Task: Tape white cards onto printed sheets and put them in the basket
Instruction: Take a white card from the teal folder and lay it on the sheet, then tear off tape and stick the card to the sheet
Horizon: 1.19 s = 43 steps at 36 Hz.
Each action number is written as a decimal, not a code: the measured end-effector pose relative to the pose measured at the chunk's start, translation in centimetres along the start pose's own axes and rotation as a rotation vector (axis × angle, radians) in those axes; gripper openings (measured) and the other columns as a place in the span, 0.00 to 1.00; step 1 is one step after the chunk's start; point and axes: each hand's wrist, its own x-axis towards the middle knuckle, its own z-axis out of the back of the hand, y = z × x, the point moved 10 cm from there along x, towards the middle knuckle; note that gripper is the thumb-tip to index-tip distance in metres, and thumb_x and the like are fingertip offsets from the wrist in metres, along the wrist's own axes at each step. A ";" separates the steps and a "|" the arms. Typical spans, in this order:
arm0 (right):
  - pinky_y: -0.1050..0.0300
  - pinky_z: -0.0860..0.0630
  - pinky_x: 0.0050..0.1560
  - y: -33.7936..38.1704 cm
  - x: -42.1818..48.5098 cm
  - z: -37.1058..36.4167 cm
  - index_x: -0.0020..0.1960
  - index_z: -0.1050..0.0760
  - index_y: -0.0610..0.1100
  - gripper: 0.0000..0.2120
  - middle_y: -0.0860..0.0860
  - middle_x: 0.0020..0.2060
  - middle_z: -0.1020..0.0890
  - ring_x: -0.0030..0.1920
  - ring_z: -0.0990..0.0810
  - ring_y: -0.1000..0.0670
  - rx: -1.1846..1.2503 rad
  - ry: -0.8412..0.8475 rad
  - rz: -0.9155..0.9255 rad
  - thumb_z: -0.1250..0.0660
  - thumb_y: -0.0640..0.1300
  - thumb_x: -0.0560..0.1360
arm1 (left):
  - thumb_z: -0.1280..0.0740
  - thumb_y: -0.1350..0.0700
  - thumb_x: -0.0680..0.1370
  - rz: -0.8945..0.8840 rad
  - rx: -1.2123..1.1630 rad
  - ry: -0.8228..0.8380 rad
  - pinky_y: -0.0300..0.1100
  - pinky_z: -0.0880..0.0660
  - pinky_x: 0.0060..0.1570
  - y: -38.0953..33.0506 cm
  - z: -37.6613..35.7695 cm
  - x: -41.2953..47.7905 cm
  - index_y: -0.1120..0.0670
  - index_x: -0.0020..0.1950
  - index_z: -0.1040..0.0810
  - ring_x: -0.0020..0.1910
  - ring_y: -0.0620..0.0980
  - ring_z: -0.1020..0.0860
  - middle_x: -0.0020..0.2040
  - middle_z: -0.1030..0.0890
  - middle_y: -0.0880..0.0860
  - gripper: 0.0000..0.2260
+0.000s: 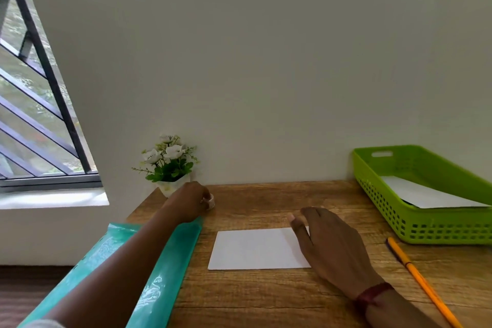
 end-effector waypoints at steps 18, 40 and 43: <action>0.58 0.25 0.51 0.4 -0.2 -0.3 0.63 0.29 0.55 0.32 0.56 0.57 0.22 0.56 0.24 0.56 0.049 0.007 -0.016 0.63 0.67 0.75 | 0.29 0.48 0.76 0.129 -0.092 -0.117 0.42 0.25 0.44 0.2 0.4 1.3 0.51 0.37 0.19 0.43 0.48 0.23 0.42 0.25 0.52 0.11; 0.65 0.34 0.60 1.1 -0.5 -1.3 0.66 0.29 0.57 0.19 0.61 0.65 0.24 0.64 0.28 0.59 0.397 0.120 0.002 0.44 0.62 0.79 | 0.26 0.49 0.74 0.187 -0.988 -0.115 0.48 0.20 0.50 -10.5 2.0 -11.0 0.47 0.37 0.15 0.45 0.43 0.20 0.44 0.17 0.42 0.07; 0.55 0.28 0.66 1.2 -0.5 -1.7 0.65 0.29 0.59 0.21 0.63 0.63 0.23 0.64 0.26 0.59 0.571 0.117 -0.005 0.39 0.64 0.75 | 0.26 0.51 0.74 0.165 -1.116 -0.102 0.47 0.19 0.50 -11.3 1.5 -11.4 0.47 0.40 0.14 0.42 0.41 0.19 0.42 0.17 0.40 0.03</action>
